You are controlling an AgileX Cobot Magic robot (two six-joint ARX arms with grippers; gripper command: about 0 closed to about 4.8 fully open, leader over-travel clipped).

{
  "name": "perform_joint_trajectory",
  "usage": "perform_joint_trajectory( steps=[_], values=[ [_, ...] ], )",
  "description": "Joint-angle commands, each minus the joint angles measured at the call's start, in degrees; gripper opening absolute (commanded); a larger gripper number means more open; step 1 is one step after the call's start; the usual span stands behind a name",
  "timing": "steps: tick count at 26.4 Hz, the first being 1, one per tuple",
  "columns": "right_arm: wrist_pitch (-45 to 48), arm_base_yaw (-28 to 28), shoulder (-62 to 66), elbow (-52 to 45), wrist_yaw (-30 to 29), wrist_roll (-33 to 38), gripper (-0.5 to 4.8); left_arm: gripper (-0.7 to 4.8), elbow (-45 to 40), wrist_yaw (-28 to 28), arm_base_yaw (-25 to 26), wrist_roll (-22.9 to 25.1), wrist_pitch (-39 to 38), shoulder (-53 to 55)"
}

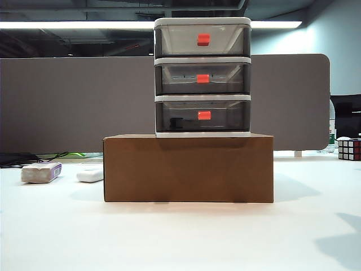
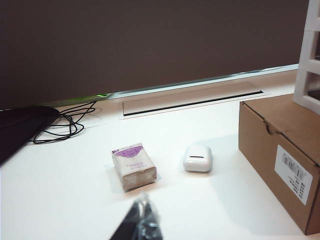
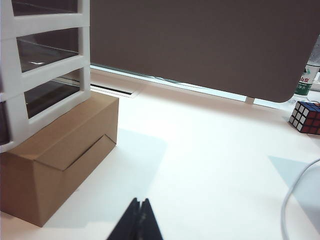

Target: Open the third layer of the drawer on the table, pick up the transparent tape on the table and put it in, and finally close the drawer.

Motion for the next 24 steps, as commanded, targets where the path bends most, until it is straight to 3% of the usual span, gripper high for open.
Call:
perform_joint_trajectory(
  steps=[1, 3, 24],
  values=[
    [1.3, 0.0, -0.1, -0.3, 5.5, 0.0, -0.05, -0.06, 0.3, -5.7, 0.0, 0.4, 0.4, 0.0],
    [1.9, 0.0, -0.1, -0.3, 9.3, 0.9, -0.05, -0.06, 0.3, -7.5, 0.0, 0.2, 1.4, 0.0],
    [2.2, 0.0, -0.1, -0.3, 9.3, 1.9, -0.05, -0.05, 0.3, -7.5, -0.1, 0.0, 1.0, 0.0]
  ],
)
